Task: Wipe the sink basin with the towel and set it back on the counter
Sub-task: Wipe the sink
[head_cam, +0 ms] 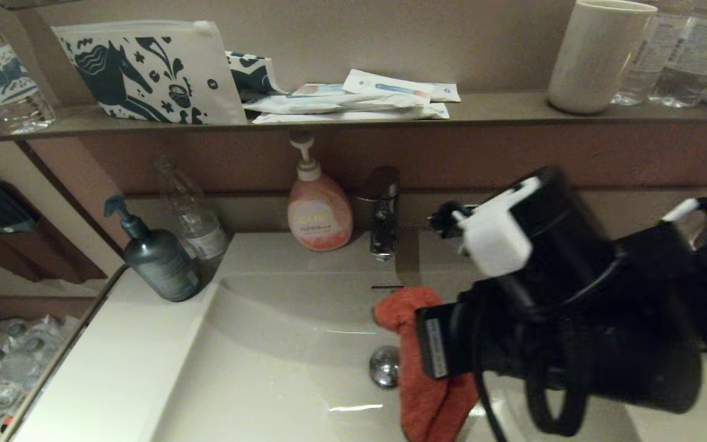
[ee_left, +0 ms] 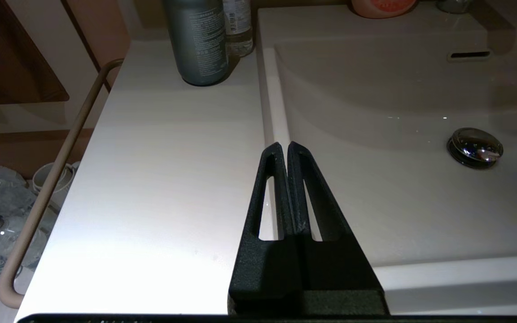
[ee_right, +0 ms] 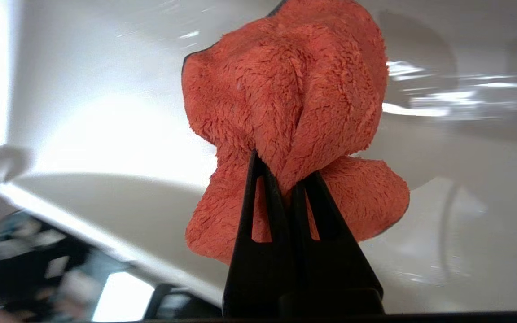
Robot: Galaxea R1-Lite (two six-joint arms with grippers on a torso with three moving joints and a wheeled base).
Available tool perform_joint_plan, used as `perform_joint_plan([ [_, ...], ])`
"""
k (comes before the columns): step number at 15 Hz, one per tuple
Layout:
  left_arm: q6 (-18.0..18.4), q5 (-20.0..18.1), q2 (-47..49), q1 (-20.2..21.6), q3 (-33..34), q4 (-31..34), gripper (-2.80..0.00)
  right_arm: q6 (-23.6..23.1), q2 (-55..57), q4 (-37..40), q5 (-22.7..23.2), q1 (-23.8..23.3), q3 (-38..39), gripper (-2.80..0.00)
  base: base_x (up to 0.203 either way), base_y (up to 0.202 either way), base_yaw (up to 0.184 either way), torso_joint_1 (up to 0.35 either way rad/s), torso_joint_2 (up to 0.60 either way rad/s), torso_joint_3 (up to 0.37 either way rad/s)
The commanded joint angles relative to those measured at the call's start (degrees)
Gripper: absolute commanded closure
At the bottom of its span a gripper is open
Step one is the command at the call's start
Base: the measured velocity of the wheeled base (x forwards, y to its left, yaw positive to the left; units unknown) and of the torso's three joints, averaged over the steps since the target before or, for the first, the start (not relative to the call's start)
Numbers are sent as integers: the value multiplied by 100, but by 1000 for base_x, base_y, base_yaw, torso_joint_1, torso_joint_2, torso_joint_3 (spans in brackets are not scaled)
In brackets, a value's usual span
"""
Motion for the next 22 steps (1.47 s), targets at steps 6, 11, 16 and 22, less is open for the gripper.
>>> perform_joint_plan([
  [6,1,-3,9,0,0,-3,0,318,2577,29,167,826,-1942,0,0,0,0,0,0,0],
  [11,1,-3,9,0,0,-3,0,450,3616,461,496,1060,-3171,0,0,0,0,0,0,0],
  [16,1,-3,9,0,0,-3,0,526,4058,702,475,984,-3194,0,0,0,0,0,0,0],
  [22,1,-3,9,0,0,-3,0,444,4624,136,528,936,-3550,0,0,0,0,0,0,0],
])
